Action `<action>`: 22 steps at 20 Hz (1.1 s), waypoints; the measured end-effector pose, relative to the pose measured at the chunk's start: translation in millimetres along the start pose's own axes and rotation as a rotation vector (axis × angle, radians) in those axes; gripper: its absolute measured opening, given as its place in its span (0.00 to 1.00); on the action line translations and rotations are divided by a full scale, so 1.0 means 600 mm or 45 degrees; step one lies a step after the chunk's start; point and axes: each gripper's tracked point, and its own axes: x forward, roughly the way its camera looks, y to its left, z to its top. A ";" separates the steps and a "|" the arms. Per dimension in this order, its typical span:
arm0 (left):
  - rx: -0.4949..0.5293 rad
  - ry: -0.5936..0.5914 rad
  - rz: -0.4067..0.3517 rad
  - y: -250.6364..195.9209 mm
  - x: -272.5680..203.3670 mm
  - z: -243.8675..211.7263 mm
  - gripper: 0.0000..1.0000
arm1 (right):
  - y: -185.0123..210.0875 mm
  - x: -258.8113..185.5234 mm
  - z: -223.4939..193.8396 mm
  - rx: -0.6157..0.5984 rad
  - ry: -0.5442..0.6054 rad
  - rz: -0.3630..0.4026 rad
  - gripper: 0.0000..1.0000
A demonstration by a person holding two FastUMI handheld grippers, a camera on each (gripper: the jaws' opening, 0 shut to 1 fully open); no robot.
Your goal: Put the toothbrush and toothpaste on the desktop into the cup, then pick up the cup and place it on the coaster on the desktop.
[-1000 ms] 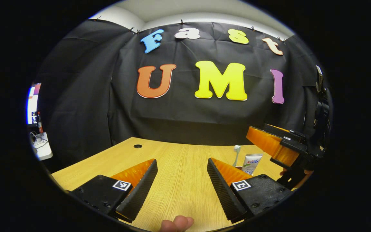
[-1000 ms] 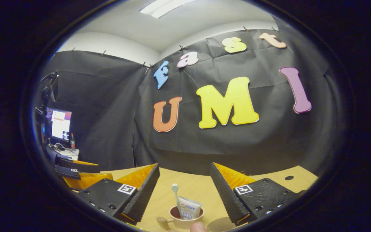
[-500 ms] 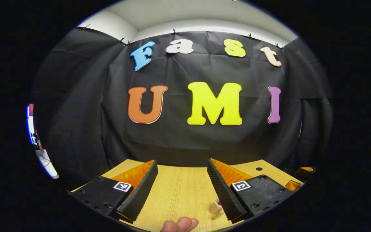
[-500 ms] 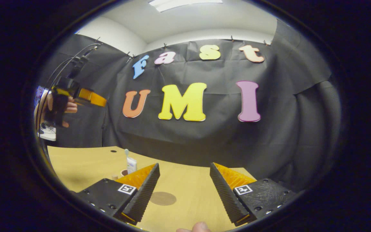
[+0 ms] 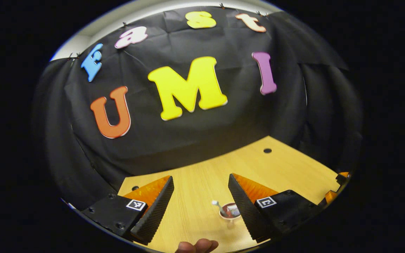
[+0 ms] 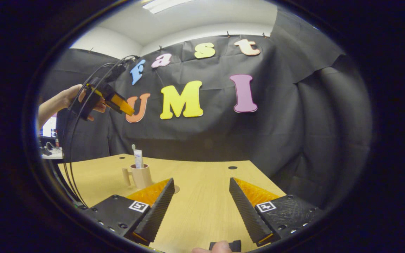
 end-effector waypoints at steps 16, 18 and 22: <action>-0.129 1.092 -0.422 -0.172 0.016 -0.281 1.00 | 0.061 -0.056 -0.098 0.251 0.120 0.040 0.95; -0.132 1.125 -0.451 -0.181 0.036 -0.297 0.99 | 0.051 -0.055 -0.099 0.296 0.128 0.019 0.96; -0.128 1.177 -0.450 -0.183 0.057 -0.324 0.99 | 0.027 -0.051 -0.097 0.401 0.107 -0.027 0.95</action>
